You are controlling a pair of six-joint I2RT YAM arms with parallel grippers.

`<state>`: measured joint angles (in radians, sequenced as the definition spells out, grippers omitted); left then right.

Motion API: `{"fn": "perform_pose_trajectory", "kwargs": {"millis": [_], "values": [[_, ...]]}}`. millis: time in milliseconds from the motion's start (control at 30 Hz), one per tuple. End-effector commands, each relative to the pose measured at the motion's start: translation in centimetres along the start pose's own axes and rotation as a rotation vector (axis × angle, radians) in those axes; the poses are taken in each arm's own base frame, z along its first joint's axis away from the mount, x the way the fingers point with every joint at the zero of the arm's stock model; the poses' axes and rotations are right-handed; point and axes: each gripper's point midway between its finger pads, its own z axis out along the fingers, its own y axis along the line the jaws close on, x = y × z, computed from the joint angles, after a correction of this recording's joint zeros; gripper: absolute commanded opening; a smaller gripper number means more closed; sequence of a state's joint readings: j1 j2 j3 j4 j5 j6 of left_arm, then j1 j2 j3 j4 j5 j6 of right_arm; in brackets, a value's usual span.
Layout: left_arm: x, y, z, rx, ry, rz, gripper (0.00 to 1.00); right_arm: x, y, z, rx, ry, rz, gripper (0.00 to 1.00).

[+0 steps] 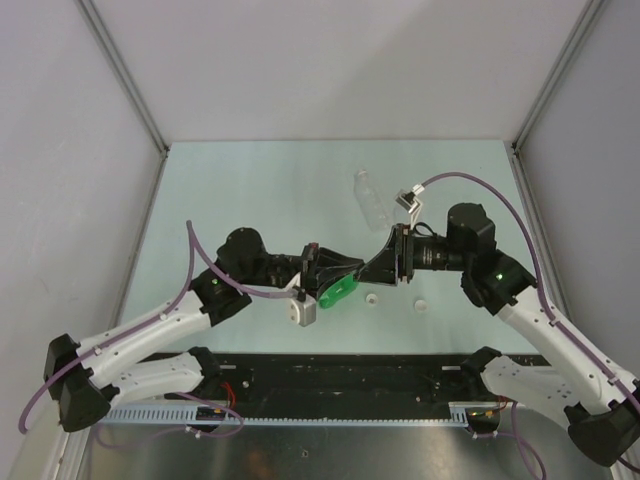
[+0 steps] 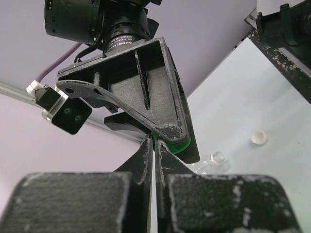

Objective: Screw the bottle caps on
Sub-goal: Place the plastic bottle at the center of the board.

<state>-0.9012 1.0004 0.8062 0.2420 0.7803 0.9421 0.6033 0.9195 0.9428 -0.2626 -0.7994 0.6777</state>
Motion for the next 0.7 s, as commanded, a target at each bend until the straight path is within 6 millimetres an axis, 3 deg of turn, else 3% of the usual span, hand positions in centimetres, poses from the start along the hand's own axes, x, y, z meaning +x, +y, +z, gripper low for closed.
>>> {"fn": "perform_pose_trajectory", "kwargs": {"millis": [0,500,667], "values": [[-1.36,1.01,-0.22,-0.042,-0.033,0.056,0.0,-1.81,3.29,-0.87,-0.078,-0.065,-0.068,0.56],[-1.0,1.07,-0.29,-0.051,-0.016,0.068,0.0,-1.54,3.58,-0.95,-0.108,-0.034,-0.034,0.44],[-0.7,1.08,-0.33,-0.057,-0.004,0.066,0.0,-1.59,3.43,-1.1,-0.096,-0.047,-0.057,0.26]]}}
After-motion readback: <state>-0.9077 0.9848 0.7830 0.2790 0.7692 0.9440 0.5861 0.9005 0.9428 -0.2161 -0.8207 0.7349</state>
